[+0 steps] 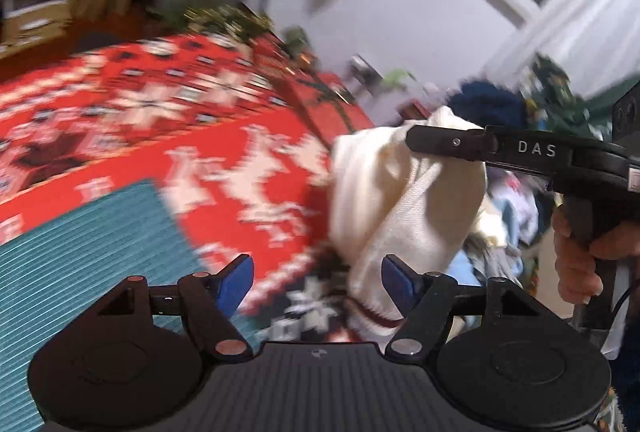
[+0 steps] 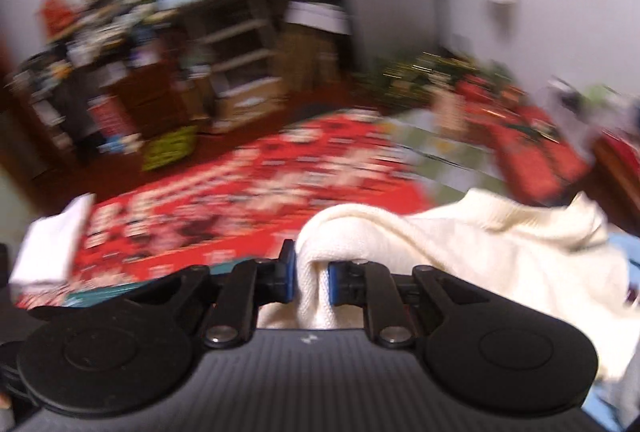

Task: Fold clothes
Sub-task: 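Carry the cream sweater vest with both grippers onto the green cutting mat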

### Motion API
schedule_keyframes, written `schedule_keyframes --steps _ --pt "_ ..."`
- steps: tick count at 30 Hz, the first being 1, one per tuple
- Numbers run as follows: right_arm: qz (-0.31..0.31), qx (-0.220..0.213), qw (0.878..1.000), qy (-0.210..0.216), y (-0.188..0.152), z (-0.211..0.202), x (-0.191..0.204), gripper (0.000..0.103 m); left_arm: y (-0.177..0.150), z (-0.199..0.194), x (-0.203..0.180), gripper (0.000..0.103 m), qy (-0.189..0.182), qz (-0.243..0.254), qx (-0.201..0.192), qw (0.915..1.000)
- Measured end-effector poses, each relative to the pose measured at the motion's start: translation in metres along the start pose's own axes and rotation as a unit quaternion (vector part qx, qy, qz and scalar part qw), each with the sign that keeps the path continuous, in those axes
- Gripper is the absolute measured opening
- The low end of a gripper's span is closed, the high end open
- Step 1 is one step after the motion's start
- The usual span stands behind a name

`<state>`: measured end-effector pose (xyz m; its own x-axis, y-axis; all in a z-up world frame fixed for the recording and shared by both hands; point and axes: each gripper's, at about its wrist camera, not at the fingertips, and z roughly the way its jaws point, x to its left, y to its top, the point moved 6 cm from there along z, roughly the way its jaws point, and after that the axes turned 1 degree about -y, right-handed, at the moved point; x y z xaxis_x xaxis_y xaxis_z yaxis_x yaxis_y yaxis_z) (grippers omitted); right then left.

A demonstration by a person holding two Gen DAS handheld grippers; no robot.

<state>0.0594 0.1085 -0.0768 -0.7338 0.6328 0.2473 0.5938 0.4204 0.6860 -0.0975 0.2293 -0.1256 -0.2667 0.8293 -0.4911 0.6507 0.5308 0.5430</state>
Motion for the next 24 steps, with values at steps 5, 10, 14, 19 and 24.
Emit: schedule_keyframes --steps 5,10,14,19,24 --pt "-0.066 0.012 0.993 0.094 -0.015 0.038 0.134 0.016 -0.033 -0.08 0.07 0.071 0.038 -0.066 -0.055 0.9956" --pt "-0.1 0.058 0.979 0.171 -0.073 0.073 0.252 0.017 -0.08 -0.14 0.13 0.072 0.091 -0.123 -0.08 0.9849" --pt "-0.12 0.088 0.966 0.21 -0.127 0.081 0.309 0.018 -0.114 -0.166 0.159 0.071 0.114 -0.162 -0.081 0.9768" --pt "-0.13 0.109 0.96 0.223 -0.17 0.08 0.333 0.019 -0.139 -0.176 0.171 0.071 0.129 -0.178 -0.081 0.9722" --pt "-0.137 0.104 0.958 0.23 -0.176 0.065 0.332 0.025 -0.158 -0.182 0.176 0.071 0.139 -0.185 -0.082 0.9694"
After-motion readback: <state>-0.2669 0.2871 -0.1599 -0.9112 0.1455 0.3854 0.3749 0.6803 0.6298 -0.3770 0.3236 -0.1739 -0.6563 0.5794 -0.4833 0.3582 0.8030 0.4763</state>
